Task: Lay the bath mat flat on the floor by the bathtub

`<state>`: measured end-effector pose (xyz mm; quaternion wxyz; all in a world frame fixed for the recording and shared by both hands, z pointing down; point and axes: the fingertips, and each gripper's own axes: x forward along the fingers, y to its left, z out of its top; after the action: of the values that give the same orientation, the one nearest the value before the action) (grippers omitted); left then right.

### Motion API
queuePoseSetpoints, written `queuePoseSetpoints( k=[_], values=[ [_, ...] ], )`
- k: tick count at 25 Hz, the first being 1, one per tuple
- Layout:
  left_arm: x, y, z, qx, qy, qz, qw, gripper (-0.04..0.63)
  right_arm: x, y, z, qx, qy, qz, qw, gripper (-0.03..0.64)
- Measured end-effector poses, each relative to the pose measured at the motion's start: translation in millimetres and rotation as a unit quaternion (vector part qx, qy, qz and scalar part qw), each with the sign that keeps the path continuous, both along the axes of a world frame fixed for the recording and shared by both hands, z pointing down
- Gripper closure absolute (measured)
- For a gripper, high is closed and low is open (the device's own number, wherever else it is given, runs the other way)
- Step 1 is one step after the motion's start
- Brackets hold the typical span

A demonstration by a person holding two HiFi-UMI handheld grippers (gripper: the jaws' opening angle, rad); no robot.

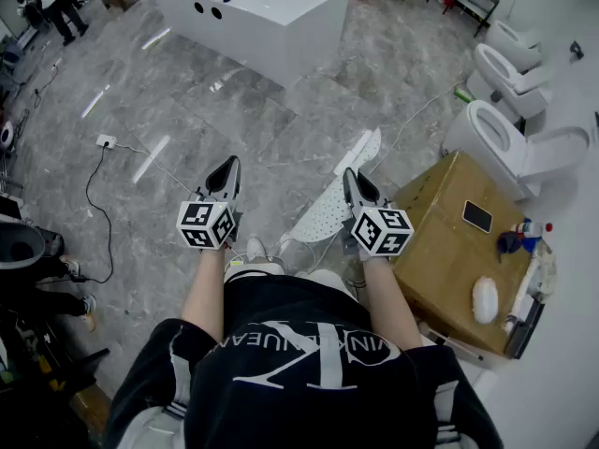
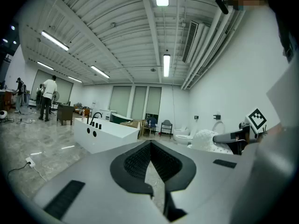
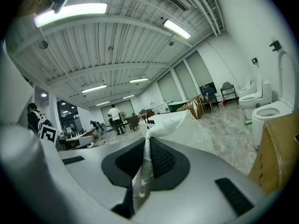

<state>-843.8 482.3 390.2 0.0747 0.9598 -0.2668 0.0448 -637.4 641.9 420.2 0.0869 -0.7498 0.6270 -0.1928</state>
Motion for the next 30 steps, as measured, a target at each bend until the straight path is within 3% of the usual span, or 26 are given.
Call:
queuePoseSetpoints(
  k=[9, 15, 24, 30],
  values=[
    [12, -12, -9, 0.001, 0.011, -0.001, 0.9999, 0.581, 26, -4, 1, -0.009, 0.004, 0.016, 1.0, 0.578],
    [42, -37, 2, -0.009, -0.002, 0.011, 0.9999, 0.581, 54, -20, 11, -0.022, -0.011, 0.029, 0.999, 0.578],
    [139, -123, 29, -0.03, -0.011, 0.042, 0.9986, 0.581, 124, -78, 36, -0.021, -0.04, 0.056, 0.997, 0.578],
    [209, -188, 37, -0.043, -0.019, 0.077, 0.9959, 0.581, 180, -121, 39, -0.042, -0.029, 0.077, 0.996, 0.578]
  ],
)
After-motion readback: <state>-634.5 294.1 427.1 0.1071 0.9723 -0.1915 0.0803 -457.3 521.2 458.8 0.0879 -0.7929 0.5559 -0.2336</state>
